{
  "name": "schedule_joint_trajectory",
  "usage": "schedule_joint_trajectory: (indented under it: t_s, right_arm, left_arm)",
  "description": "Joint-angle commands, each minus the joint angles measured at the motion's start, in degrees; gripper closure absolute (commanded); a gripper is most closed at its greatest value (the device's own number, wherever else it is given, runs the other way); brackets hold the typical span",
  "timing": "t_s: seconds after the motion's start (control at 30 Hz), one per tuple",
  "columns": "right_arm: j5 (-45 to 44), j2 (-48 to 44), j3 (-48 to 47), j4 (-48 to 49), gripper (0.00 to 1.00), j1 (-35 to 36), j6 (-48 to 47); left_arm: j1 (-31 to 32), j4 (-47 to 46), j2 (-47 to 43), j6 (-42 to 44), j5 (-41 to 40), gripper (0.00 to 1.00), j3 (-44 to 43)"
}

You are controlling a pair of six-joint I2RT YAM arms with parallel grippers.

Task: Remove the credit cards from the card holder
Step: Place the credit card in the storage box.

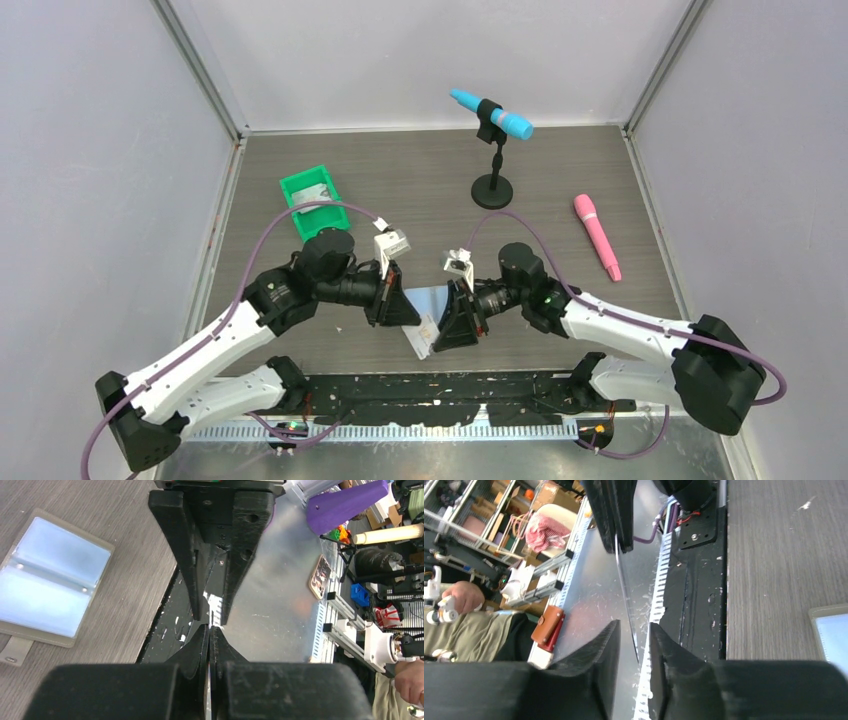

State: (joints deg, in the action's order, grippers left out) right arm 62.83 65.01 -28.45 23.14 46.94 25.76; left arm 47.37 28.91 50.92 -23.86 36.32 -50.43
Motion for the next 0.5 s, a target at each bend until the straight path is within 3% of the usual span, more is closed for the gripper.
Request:
schedule_joint_trajectory:
  t_s: [0.0, 0.3, 0.47]
  right_arm:
    - [-7.0, 0.4, -5.8, -9.4, 0.54, 0.4, -3.9]
    - [-25.1, -6.5, -8.0, -16.7, 0.09, 0.3, -8.6]
    - [-36.4, -10.8, -9.2, -22.4, 0.02, 0.3, -10.6]
  left_arm:
    - [-2.2, -2.9, 0.6, -1.3, 0.2, 1.00, -0.7]
    - [-15.8, -9.8, -3.0, -6.8, -5.2, 1.00, 4.4]
    - [-22.9, -8.3, -5.0, -9.0, -16.1, 1.00, 3.6]
